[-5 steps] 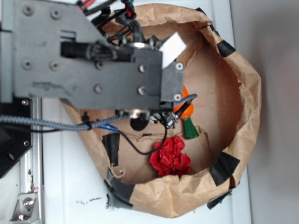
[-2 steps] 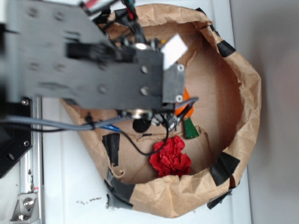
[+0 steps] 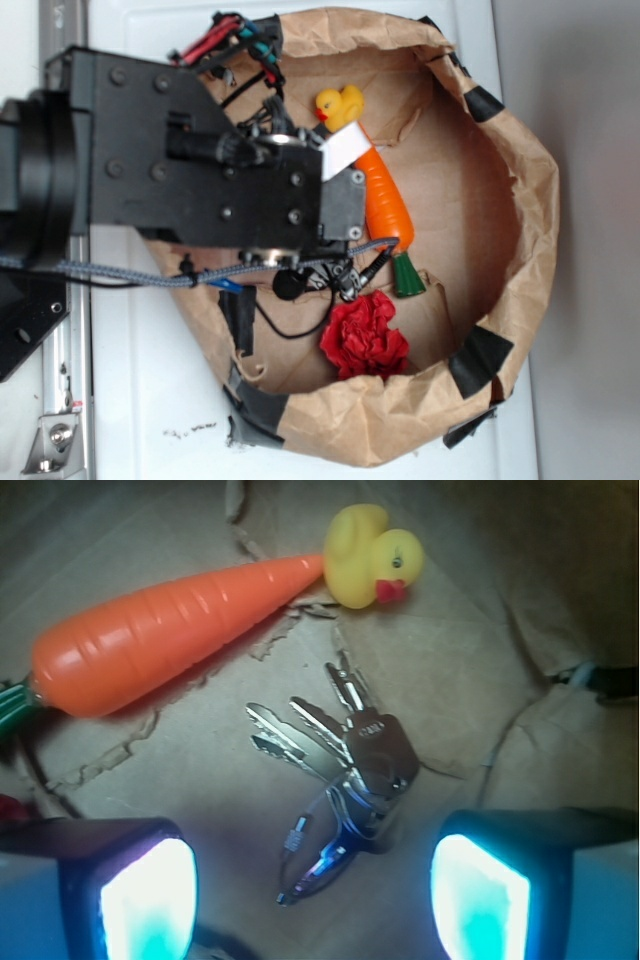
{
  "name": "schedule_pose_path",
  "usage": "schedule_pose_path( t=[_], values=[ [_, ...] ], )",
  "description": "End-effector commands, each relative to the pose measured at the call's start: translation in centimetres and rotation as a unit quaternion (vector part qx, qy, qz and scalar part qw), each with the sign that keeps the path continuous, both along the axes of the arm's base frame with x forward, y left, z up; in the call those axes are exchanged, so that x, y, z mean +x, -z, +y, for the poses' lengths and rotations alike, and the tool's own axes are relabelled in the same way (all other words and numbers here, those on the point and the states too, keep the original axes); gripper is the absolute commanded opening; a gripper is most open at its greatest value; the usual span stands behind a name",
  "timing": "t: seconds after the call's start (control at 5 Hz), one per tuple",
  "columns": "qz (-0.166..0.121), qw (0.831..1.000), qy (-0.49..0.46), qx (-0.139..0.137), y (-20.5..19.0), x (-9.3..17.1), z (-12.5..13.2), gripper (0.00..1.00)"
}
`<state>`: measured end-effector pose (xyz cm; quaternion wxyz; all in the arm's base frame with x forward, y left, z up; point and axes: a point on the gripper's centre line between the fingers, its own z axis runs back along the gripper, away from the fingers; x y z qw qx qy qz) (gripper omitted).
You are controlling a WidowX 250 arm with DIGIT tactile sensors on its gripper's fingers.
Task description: Grab the silver keys.
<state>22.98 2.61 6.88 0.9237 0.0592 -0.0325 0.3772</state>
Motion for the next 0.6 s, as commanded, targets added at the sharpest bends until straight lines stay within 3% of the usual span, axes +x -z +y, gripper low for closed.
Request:
schedule_pose_path(
  t=[0.0,0.4],
  values=[
    [-0.024,1.000,0.004,-0.007,-1.0,0.1,0.9,1.00],
    [-0.038,0.999,-0.002,0.016,0.3,0.2,1.2,1.00]
  ],
)
